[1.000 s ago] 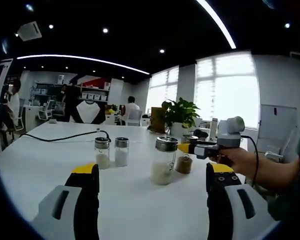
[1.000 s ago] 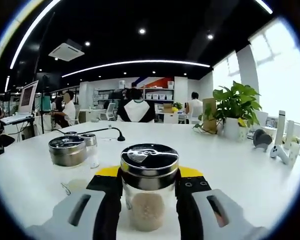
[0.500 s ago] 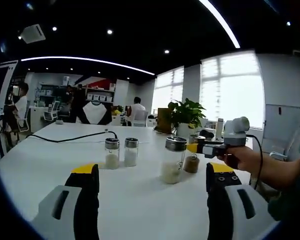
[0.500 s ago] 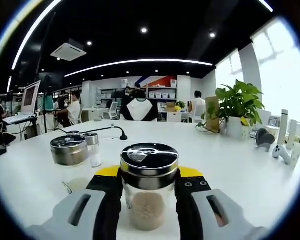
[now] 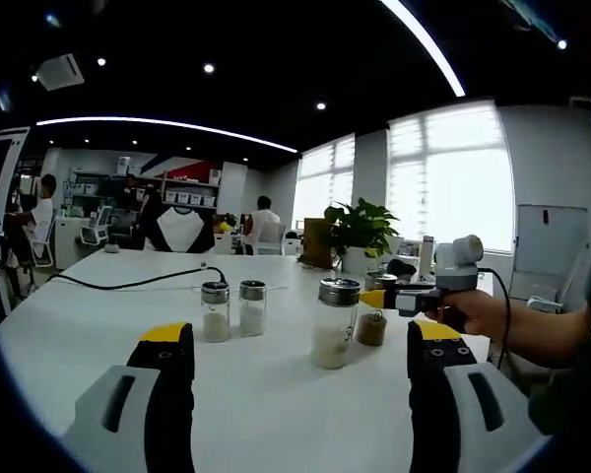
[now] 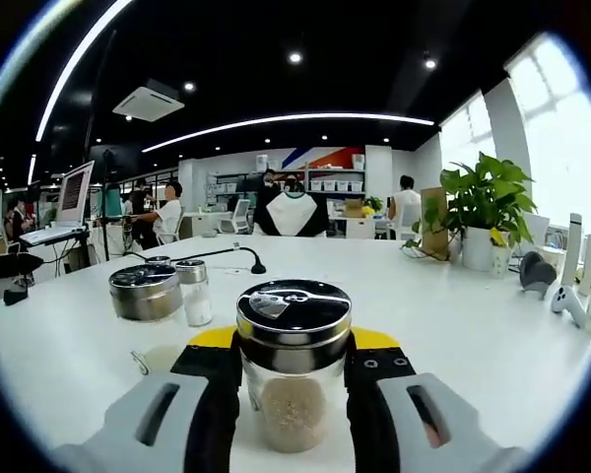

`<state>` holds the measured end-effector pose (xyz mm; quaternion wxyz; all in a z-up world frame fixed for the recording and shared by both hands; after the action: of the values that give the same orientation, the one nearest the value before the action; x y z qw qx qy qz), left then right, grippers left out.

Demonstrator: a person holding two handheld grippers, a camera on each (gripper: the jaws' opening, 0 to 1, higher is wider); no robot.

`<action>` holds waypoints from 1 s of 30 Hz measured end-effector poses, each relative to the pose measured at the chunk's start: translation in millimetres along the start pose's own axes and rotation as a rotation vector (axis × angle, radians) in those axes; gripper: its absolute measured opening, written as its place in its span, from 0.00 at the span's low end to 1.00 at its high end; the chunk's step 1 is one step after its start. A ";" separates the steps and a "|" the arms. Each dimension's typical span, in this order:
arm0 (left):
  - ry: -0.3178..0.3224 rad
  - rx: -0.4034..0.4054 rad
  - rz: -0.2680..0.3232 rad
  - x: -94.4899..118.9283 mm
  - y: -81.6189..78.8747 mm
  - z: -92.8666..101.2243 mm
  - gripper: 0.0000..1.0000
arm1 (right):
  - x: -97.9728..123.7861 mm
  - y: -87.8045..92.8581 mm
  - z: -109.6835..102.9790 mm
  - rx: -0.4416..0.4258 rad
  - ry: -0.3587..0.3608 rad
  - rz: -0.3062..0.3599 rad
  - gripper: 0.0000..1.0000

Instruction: Rotate the seasoning bottle until the label or dispensing opening points toward the visible target arrow and the bottle remains upright within the marked orientation range

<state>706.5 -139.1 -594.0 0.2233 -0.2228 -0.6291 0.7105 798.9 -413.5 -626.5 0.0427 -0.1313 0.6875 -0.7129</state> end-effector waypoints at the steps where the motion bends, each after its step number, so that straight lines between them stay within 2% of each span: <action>1: 0.000 0.000 0.000 -0.7 0.0 -0.4 0.94 | -0.1 -0.1 0.4 0.001 -0.011 -0.002 0.39; 14: 0.019 -0.011 -0.011 -5.8 2.7 -3.5 0.94 | -0.3 0.3 2.6 0.021 -0.156 -0.022 0.39; 25: 0.026 -0.029 0.013 -10.6 -11.8 -5.6 0.94 | -0.4 0.3 3.6 0.035 -0.271 -0.051 0.39; 30: 0.025 -0.035 0.014 -10.6 -12.2 -6.4 0.94 | -0.2 0.7 4.6 0.040 -0.313 -0.053 0.39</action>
<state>719.3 -139.0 -582.2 0.2224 -0.2397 -0.6369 0.6982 800.1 -417.9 -627.1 0.1332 -0.2579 0.6545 -0.6981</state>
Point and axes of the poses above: the point that each gripper's makers call its tool centre point, and the gripper's own axes: x roughly backward along the fingers, z roughly to its right, y roughly out of its underside, the point moved 6 cm from there along x, roughly backward along the fingers, and after that the axes turned 2 degrees about z, right-handed, at the moved point
